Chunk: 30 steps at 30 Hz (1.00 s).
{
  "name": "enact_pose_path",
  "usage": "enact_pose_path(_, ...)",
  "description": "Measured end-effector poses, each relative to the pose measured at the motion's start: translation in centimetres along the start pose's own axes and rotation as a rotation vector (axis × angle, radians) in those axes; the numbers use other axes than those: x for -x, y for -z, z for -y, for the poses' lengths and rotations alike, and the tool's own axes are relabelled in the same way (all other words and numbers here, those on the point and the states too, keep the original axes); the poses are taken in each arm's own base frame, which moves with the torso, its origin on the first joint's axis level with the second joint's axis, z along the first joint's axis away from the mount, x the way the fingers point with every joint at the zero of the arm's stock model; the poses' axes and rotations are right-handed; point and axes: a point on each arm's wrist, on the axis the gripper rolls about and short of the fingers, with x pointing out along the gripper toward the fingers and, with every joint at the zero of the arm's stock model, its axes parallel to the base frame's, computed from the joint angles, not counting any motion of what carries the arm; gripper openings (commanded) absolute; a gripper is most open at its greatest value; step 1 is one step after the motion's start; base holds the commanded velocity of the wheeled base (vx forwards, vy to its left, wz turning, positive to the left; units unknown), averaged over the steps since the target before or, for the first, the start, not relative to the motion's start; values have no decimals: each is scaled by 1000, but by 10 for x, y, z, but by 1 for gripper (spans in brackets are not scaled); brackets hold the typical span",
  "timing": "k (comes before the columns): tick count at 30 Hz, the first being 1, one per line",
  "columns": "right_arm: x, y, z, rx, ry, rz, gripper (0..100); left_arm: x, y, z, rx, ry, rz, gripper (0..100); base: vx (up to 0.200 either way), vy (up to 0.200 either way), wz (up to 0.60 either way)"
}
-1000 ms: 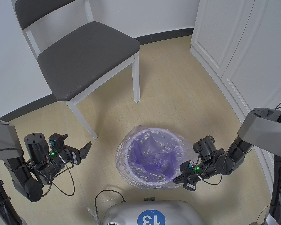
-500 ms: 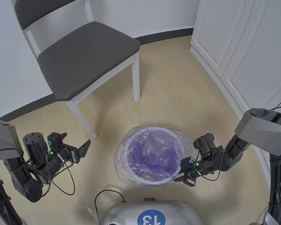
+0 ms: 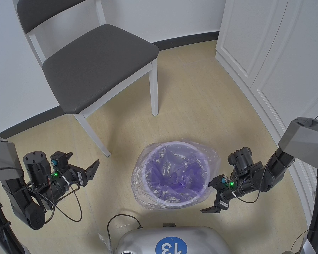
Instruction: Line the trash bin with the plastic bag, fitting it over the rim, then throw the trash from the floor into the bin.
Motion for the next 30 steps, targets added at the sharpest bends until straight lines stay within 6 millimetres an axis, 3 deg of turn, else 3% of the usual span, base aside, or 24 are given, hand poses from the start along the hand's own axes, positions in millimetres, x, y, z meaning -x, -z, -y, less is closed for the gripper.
enact_pose_path(8, 31, -11, -7, 17, 29, 51, 100, 6, -3, -1, 1, -3, 11, 100, 0, 0, 0)
enact_pose_path(13, 33, -25, -13, 53, 16, 86, 100, 7, -3, 0, -1, 0, 11, 100, 0, 0, 0)
enact_pose_path(30, -37, -41, 1, 102, -68, 134, 100, 9, 0, -10, 1, -66, -7, 100, 0, 0, 0)
